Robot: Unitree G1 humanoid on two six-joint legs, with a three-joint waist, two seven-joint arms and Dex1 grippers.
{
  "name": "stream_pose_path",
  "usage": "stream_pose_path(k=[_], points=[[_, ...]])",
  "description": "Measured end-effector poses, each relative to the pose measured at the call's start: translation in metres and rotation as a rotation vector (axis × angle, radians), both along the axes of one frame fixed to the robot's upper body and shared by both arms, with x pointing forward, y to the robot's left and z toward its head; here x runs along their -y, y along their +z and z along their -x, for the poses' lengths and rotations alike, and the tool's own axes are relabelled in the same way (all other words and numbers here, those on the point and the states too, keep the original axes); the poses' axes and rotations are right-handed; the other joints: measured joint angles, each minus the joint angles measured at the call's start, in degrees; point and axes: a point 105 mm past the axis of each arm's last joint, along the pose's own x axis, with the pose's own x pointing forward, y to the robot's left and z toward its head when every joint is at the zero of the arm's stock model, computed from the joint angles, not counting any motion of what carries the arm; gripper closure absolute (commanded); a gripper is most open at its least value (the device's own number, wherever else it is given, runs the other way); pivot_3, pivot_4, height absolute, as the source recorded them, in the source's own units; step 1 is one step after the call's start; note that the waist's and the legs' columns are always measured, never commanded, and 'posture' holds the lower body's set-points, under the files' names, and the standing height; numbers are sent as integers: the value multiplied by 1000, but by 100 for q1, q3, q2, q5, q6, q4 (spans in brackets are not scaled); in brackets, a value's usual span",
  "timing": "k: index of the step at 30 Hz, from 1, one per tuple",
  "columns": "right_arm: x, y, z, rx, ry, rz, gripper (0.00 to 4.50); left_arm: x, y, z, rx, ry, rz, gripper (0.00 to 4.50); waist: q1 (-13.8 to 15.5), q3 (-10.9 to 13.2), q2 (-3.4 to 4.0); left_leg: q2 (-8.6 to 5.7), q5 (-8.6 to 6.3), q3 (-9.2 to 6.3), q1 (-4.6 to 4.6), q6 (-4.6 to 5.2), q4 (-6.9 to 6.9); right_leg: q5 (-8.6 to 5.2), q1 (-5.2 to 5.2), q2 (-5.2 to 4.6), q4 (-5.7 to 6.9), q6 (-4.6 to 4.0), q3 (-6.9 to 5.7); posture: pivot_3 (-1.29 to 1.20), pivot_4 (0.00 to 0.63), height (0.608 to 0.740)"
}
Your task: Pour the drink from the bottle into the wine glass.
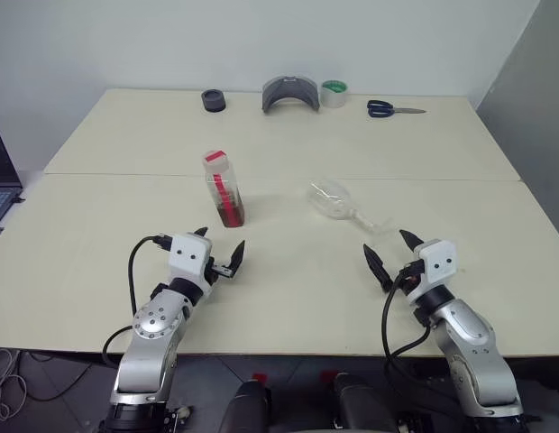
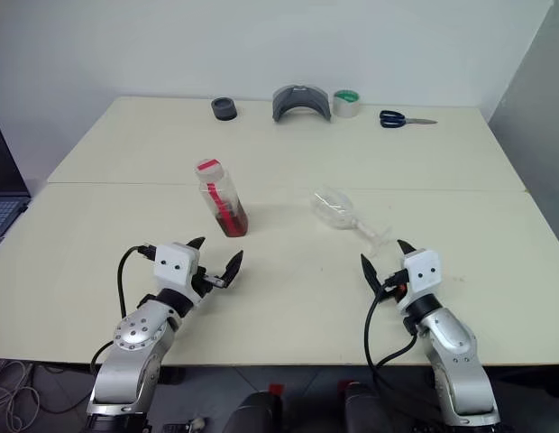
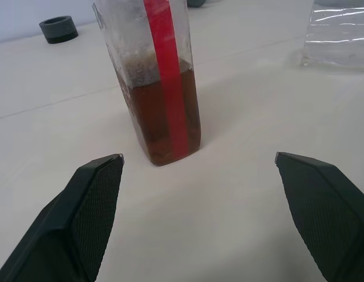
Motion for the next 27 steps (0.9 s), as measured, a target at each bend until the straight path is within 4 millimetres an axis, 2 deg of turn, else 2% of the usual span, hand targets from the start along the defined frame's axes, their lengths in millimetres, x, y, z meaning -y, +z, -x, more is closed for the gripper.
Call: stream_pose_path(k=[10,13,16,22,25,27], points=[[-1,2,0,8,11,10,0,2,2,-2,2,-4,9,46,0,0,0,0,0,0,0,0,0,0,0,0,0,0,0,0,150,740],[-4,2,3,1,81,61,0,2,2,-3,2,-1,3,46,0,0,0,-2,0,1,0,0,1,0,0,0,0,0,0,0,150,740],[-15,13,13,2,231,121,0,-1,3,-6,7,9,3,46,-1,0,0,0,0,-2,0,0,1,0,1,1,0,0,-2,0,150,740],[-40,46,29,0,512,149,0,-4,19,-15,73,67,23,46,1,1,0,-2,0,-3,-1,1,3,0,5,0,-2,1,-3,0,150,740],[-50,59,31,4,587,138,0,-4,23,-19,87,113,39,46,2,0,-1,-2,0,-6,-2,1,3,0,5,1,-2,1,-6,0,150,740],[-51,60,32,-13,602,133,0,-3,25,-22,91,145,53,46,11,-1,-2,-5,0,-7,-4,1,4,0,6,-1,-2,1,-6,0,150,740]])
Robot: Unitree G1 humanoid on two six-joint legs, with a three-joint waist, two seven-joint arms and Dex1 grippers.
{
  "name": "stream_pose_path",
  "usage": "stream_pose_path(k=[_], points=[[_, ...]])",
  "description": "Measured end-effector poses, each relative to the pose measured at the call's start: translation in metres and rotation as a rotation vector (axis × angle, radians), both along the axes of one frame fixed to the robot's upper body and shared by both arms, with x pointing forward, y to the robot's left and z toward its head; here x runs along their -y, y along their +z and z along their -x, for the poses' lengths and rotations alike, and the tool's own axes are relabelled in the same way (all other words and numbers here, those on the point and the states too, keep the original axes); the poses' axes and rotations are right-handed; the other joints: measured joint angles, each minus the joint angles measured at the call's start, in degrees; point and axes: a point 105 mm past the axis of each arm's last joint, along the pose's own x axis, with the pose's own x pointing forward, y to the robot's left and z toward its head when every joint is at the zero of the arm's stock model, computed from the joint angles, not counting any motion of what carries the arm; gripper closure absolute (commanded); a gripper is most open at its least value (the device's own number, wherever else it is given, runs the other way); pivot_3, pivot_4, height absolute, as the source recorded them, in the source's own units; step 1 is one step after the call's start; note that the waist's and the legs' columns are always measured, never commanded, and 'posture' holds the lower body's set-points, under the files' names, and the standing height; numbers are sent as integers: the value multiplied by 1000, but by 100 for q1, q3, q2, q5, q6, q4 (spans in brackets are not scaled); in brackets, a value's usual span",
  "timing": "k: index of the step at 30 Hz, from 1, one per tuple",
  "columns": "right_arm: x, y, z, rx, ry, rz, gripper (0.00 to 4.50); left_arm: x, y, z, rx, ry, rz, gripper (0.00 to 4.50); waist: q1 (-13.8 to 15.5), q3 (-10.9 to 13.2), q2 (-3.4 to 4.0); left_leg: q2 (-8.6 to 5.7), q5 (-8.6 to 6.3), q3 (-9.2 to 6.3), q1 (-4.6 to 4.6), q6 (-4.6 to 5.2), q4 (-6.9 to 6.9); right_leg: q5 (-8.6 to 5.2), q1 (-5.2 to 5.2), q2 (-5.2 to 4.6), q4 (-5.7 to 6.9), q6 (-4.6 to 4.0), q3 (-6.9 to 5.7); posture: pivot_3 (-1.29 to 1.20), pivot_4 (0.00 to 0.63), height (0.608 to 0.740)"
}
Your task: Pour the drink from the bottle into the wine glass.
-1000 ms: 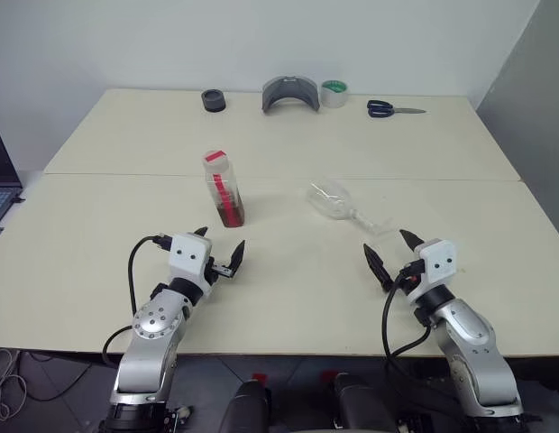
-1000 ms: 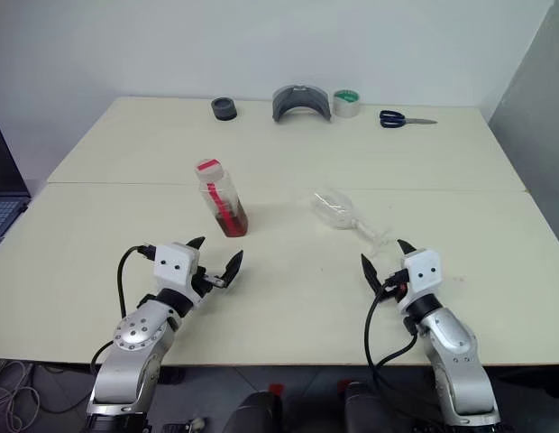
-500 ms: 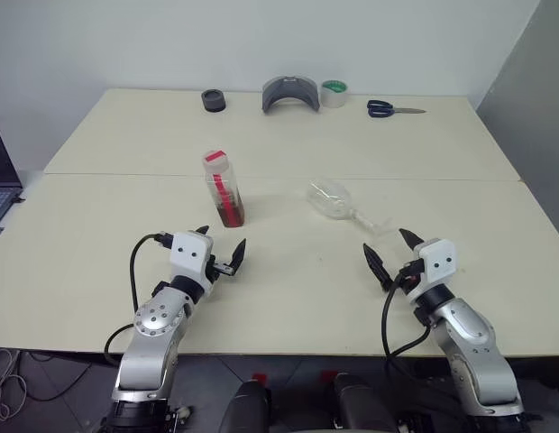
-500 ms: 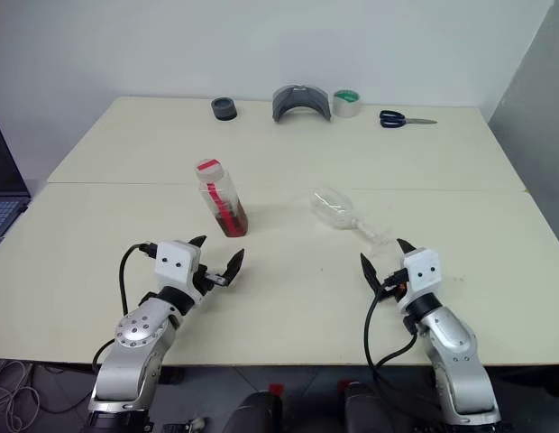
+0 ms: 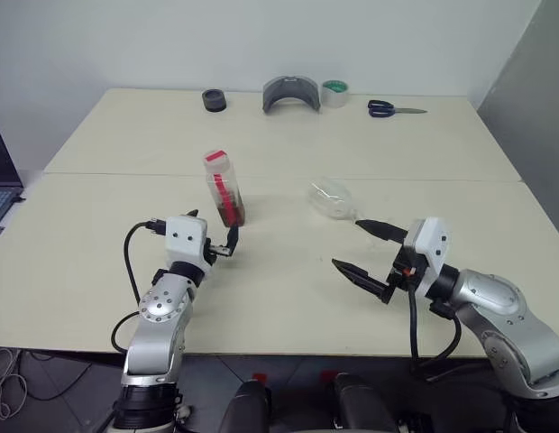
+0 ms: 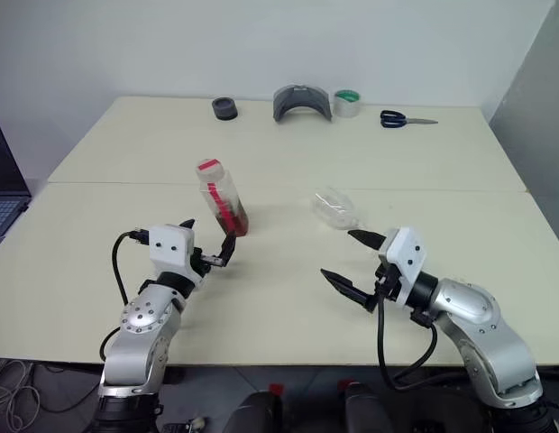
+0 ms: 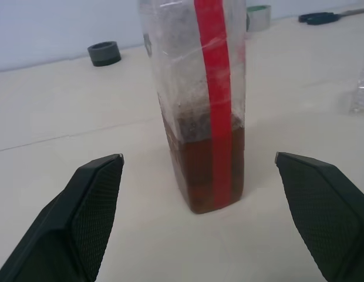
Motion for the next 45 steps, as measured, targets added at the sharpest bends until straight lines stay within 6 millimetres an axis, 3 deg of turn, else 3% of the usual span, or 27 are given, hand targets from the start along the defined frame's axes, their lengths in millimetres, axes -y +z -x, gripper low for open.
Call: stream_pose_path(k=[27,40,45], points=[[-15,22,1,-10,180,55,0,25,32,-50,46,23,28,46,0,1,-1,-2,1,1,-2,0,2,1,-2,0,-1,1,-1,0,150,740],[-10,18,-5,-39,167,60,0,18,45,-61,64,92,34,46,2,1,-1,-2,1,1,-2,-1,2,1,-2,0,-1,2,-1,0,150,740],[-10,17,-5,-45,168,60,0,18,40,-63,43,98,39,46,2,1,-1,-2,1,1,-3,-1,2,1,-3,0,-1,2,0,0,150,740]])
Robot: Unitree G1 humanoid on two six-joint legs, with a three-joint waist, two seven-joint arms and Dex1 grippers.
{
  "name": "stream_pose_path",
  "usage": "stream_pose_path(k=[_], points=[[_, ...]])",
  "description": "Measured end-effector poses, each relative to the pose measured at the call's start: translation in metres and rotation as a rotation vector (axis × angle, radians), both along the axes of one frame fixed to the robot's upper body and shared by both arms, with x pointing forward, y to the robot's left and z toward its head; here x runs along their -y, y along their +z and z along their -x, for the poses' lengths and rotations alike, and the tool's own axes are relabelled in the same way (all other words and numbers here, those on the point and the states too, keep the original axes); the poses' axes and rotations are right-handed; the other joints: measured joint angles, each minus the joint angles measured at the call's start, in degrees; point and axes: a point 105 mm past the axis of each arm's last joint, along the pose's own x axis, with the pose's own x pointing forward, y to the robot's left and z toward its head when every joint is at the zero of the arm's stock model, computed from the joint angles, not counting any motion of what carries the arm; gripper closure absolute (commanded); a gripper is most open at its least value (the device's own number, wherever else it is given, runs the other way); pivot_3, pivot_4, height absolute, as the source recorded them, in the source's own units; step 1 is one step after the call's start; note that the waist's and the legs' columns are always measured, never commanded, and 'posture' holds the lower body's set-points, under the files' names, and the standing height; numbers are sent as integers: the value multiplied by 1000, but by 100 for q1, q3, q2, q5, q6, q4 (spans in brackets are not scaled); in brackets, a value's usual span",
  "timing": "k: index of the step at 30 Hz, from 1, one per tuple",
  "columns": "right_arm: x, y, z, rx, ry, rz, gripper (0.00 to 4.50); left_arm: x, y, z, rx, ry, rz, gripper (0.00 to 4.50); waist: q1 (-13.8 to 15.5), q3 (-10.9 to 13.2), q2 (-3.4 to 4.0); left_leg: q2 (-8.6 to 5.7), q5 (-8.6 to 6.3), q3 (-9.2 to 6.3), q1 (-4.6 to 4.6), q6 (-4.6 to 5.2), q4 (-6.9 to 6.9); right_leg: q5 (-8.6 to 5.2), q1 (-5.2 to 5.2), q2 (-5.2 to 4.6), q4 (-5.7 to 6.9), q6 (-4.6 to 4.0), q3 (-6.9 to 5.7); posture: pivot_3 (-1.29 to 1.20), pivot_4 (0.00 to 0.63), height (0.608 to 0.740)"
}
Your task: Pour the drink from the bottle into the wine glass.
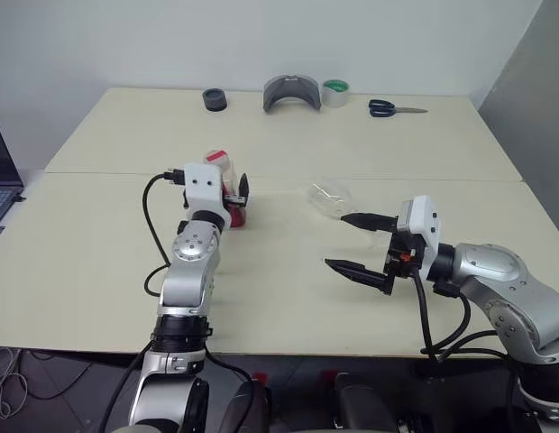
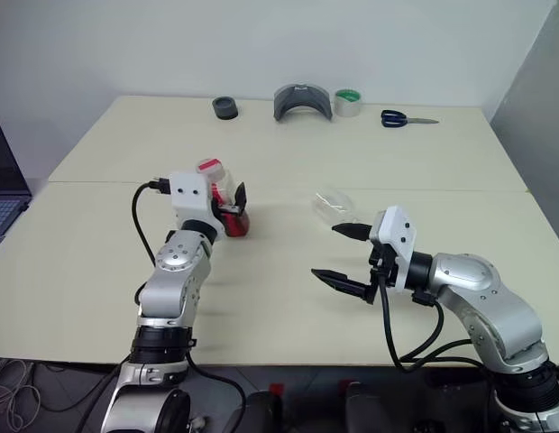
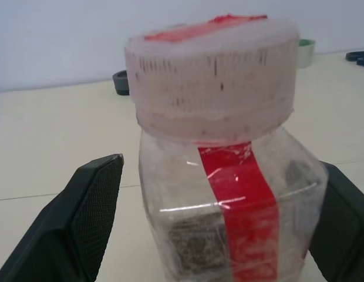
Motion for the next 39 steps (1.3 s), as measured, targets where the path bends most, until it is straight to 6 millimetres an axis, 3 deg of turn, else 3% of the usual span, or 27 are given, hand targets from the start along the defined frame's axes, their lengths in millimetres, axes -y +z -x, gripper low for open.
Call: stream_pose_path(k=[12,21,32,39], points=[[6,1,-4,7,-22,-1,0,3,2,-1,1,4,14,46,0,0,0,0,0,0,0,0,0,0,0,0,0,0,0,0,150,740],[6,1,-4,7,-22,-1,0,4,1,-1,-8,-5,20,2638,-1,0,0,1,0,1,0,-1,0,0,0,0,0,0,0,0,150,740],[5,4,-5,17,-23,-2,0,9,2,0,1,-59,18,2703,0,0,0,0,1,0,-1,-1,0,0,0,0,0,0,0,0,150,740],[3,11,-7,43,-26,-8,0,32,-1,10,-3,-296,26,2703,-5,0,0,2,1,0,-2,-2,-1,0,-2,0,0,0,-1,0,150,740]])
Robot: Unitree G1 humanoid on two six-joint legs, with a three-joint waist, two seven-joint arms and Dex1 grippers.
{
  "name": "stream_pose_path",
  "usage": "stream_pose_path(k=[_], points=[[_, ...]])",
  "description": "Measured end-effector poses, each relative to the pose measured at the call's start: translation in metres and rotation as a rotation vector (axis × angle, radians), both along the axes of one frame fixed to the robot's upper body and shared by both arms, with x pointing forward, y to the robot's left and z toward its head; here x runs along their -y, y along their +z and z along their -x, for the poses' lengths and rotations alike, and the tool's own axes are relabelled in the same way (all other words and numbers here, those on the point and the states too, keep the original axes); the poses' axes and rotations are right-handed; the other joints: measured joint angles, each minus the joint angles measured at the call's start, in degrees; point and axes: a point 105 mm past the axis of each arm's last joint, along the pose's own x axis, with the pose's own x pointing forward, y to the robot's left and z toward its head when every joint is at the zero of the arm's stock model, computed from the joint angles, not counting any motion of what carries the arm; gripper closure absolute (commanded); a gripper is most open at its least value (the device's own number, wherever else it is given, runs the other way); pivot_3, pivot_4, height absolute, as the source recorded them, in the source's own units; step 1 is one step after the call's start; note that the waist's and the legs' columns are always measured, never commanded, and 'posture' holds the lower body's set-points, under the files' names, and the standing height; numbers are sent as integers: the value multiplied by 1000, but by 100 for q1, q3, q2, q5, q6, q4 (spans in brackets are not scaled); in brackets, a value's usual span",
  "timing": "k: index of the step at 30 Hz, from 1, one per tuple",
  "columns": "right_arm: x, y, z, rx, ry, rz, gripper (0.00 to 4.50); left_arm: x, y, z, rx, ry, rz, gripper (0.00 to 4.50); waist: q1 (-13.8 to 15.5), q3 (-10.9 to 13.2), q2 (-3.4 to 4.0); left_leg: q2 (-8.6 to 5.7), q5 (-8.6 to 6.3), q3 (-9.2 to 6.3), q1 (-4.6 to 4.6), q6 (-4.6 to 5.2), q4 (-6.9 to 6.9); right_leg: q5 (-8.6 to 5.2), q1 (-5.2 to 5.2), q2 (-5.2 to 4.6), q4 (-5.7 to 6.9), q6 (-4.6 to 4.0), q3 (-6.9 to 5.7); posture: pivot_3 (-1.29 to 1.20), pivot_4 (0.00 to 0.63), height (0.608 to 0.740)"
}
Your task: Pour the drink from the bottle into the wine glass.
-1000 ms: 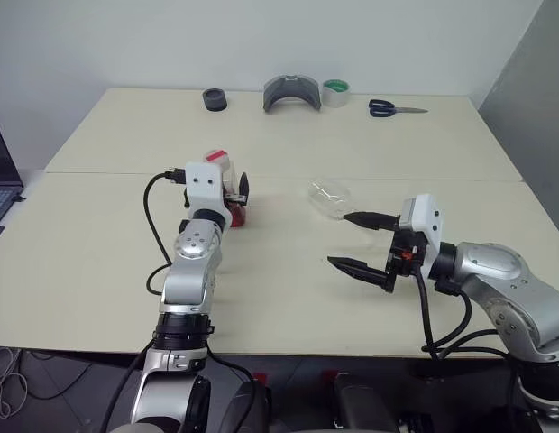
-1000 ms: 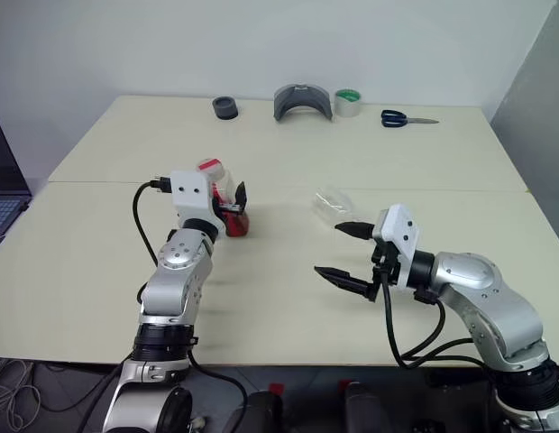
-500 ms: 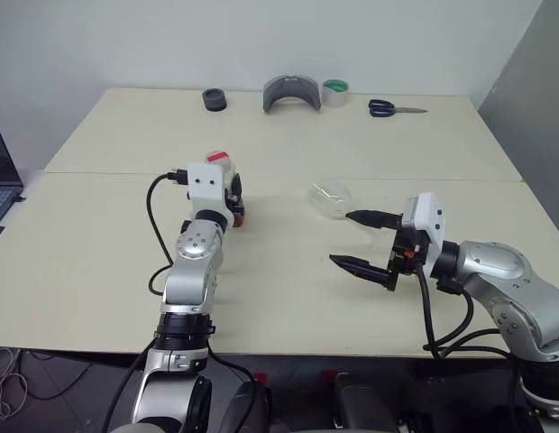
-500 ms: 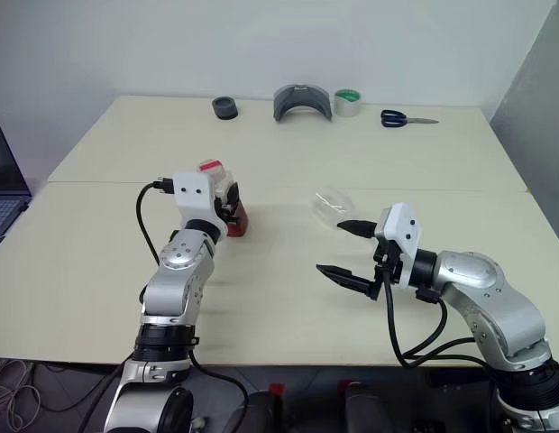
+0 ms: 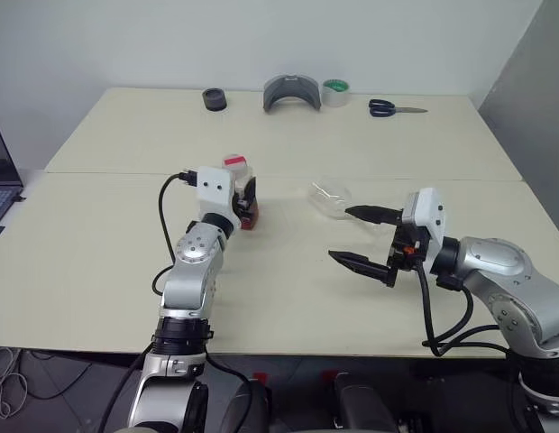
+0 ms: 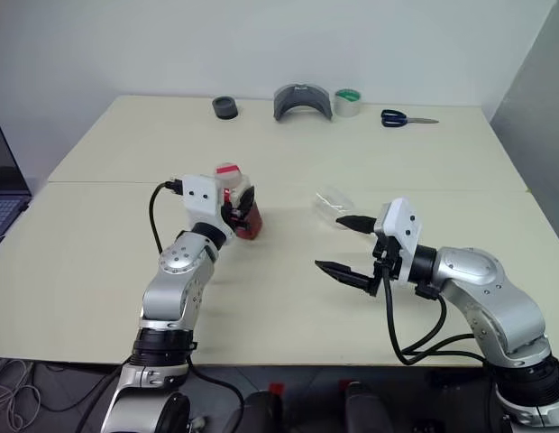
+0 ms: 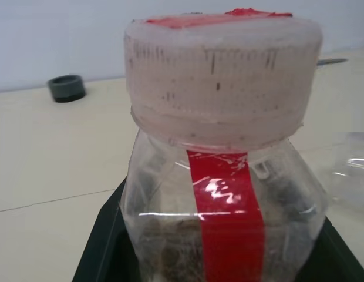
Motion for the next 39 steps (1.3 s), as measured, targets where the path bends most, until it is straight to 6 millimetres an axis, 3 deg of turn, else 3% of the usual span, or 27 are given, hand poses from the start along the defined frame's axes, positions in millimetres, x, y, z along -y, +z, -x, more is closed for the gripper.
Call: stream_pose_path(k=[13,27,39], points=[[-3,3,0,9,-12,-30,0,10,17,10,46,-289,-22,2704,1,0,0,-1,0,0,-1,1,1,0,-1,0,0,0,0,0,150,740],[-1,12,-1,38,-206,-96,0,66,18,25,22,-783,-101,2704,-9,0,0,-1,0,-1,-4,1,0,0,-3,2,0,0,-1,0,150,740],[-12,31,-12,81,-304,-105,0,109,14,43,11,-1119,-157,2704,-10,1,1,-3,-1,0,-7,3,-1,0,-6,4,-1,0,1,0,150,740]])
